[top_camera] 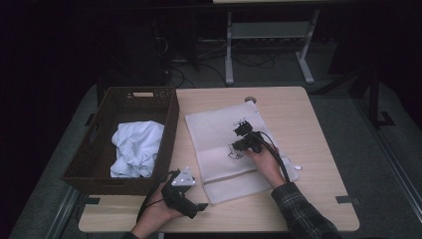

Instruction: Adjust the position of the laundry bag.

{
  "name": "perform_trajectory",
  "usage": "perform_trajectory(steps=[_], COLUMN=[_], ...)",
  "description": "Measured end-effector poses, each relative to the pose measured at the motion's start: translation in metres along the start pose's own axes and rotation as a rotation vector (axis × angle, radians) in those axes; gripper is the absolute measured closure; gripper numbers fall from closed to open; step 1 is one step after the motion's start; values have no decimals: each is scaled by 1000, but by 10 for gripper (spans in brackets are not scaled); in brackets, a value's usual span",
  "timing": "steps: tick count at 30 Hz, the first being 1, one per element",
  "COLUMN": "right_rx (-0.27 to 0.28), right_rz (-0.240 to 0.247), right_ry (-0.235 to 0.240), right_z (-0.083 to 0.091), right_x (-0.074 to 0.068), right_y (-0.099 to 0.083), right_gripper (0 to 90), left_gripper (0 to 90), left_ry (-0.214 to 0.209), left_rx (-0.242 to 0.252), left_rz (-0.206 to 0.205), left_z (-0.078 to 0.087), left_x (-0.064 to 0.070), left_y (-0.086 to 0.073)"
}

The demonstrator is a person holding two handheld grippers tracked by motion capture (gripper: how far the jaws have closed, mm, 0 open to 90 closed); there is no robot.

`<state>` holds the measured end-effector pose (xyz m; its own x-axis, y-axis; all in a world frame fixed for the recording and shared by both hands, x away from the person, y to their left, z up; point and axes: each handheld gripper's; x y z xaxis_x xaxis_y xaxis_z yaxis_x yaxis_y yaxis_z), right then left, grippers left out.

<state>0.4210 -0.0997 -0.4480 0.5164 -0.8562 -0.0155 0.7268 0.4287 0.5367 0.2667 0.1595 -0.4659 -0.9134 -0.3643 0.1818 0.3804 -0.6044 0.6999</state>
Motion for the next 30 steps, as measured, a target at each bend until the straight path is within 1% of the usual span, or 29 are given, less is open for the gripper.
perform_trajectory(steps=[1,2,4,6,8,10,11,12,13,14,16,18,22,23,24,25,27,28,30], right_rx=[18,28,48,67,73,83,93,93,115,119,128,132,161,178,178,176,177,193,198], right_rz=[8,13,15,19,16,16,22,22,37,40,40,39,61,62,62,64,66,57,54], right_ry=[31,46,57,71,93,85,68,68,41,41,60,67,57,61,61,62,59,58,56], right_z=[6,9,15,19,22,26,28,28,34,36,40,43,53,57,57,61,62,67,69], right_x=[5,7,12,16,20,23,24,24,25,26,28,29,33,36,36,38,39,41,42], right_y=[-2,-4,-6,-9,-11,-14,-16,-16,-21,-22,-26,-27,-34,-38,-38,-41,-43,-47,-49], right_gripper=[681,649,588,548,490,470,446,446,439,428,392,375,315,286,286,244,237,238,239], left_gripper=[0,0,0,0,0,0,0,0,0,0,0,0,0,0,0,0,0,0,0], left_ry=[1,1,2,4,4,5,5,5,6,6,7,9,11,12,12,12,12,12,11], left_rx=[-2,-2,-2,-5,-6,-6,-7,-7,-7,-6,-7,-7,-8,-8,-7,-6,-7,-6,-6], left_rz=[0,-1,-1,-2,-1,-1,-1,0,0,0,0,0,-1,-2,-2,-3,-3,-3,-4], left_z=[0,0,0,0,-1,-1,-1,-1,-1,0,-1,0,0,0,0,0,0,0,0], left_x=[0,0,0,0,0,0,0,0,0,1,1,1,2,2,2,2,2,2,2], left_y=[0,0,0,0,0,0,0,0,0,0,0,0,0,0,0,0,0,0,0])
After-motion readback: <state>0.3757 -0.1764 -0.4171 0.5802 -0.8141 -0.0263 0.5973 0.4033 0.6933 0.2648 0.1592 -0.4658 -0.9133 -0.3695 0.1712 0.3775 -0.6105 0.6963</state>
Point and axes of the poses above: each handheld gripper's, and its own axes: z roughly backward along the jaws, y roughly out of its top, x roughly to its right, and after that the axes turned 8 degrees about -y, right-handed
